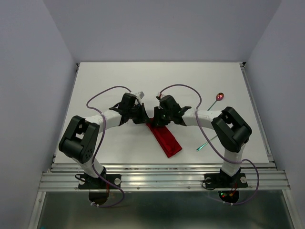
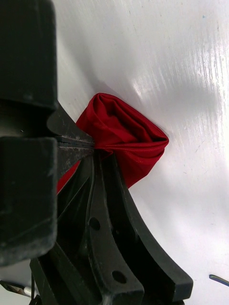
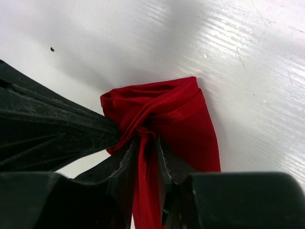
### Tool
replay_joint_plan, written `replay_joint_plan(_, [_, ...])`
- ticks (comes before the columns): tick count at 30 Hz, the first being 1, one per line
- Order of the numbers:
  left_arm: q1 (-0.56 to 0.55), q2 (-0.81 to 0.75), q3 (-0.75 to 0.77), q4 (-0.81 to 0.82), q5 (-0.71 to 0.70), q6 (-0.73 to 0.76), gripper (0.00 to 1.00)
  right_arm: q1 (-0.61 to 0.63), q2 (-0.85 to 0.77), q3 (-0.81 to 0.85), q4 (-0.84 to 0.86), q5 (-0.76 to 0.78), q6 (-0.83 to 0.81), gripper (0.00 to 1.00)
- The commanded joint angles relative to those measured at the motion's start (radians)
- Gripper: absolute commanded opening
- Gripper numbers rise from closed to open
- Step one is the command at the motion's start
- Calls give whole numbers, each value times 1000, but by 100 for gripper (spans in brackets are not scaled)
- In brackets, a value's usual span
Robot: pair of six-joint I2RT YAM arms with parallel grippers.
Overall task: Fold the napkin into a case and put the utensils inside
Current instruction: Stuff the top corner of the smaller-rectangle-folded napkin into the folded napkin.
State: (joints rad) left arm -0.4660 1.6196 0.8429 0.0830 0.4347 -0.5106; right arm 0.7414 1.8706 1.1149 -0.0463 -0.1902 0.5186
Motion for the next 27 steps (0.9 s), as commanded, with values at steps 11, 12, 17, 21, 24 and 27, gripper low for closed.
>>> replay_joint_plan(11, [15,-17,-10,8,24,32,0,10,-126,-67,78,92,58,24])
replay_joint_plan(12, [17,-18,-11,8,24,32,0,10,-131,-72,94,94,73,22])
replay_joint_plan(17, [17,-18,-8,6,27,32,0,10,-110,-67,108,98,104,14])
replay_joint_plan(21, [17,-23,-8,4,27,34,0,1,-80,-63,128,94,126,10])
replay_joint_plan(24, [18,-20,-8,3,29,34,0,1,-51,-46,146,74,136,8])
replay_joint_plan(27, [17,-21,-7,4,30,34,0,1,-22,-27,158,42,136,6])
